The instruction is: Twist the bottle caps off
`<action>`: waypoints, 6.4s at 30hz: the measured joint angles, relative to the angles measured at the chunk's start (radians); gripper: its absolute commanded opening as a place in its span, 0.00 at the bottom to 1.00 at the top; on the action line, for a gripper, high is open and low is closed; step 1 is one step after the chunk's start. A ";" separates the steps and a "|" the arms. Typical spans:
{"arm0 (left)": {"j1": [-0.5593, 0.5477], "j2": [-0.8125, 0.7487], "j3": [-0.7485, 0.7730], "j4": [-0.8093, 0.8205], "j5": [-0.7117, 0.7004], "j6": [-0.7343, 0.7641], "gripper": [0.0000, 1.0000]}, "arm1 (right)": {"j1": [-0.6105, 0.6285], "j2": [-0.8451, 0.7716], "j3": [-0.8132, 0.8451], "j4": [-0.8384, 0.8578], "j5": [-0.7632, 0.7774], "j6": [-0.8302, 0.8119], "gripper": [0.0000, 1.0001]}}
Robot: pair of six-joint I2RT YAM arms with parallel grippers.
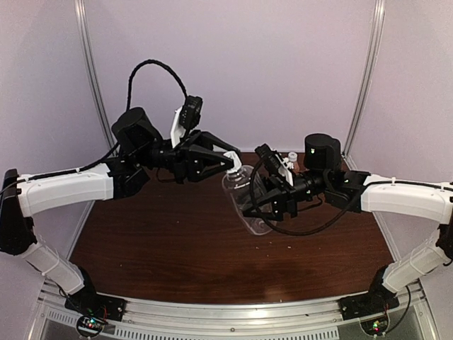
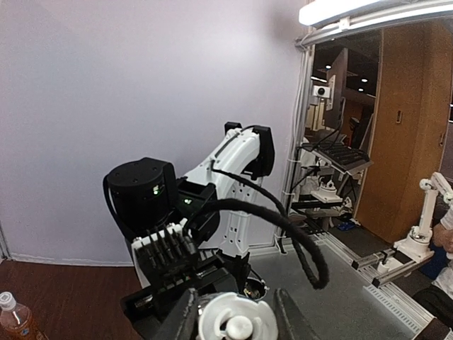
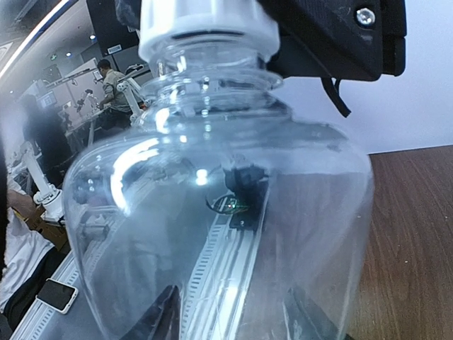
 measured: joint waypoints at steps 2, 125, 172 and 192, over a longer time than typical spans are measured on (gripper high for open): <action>0.000 -0.019 -0.010 -0.040 -0.042 0.014 0.02 | -0.001 0.000 0.000 -0.008 0.033 -0.006 0.44; -0.106 -0.077 0.105 -0.519 -0.815 -0.092 0.53 | -0.016 -0.006 0.017 -0.040 0.437 -0.062 0.44; 0.002 -0.048 0.089 -0.305 -0.056 0.160 0.51 | -0.017 0.035 0.016 0.061 -0.007 0.039 0.45; 0.013 -0.046 0.069 -0.267 -0.081 0.107 0.04 | -0.017 0.034 0.020 0.019 0.029 0.003 0.43</action>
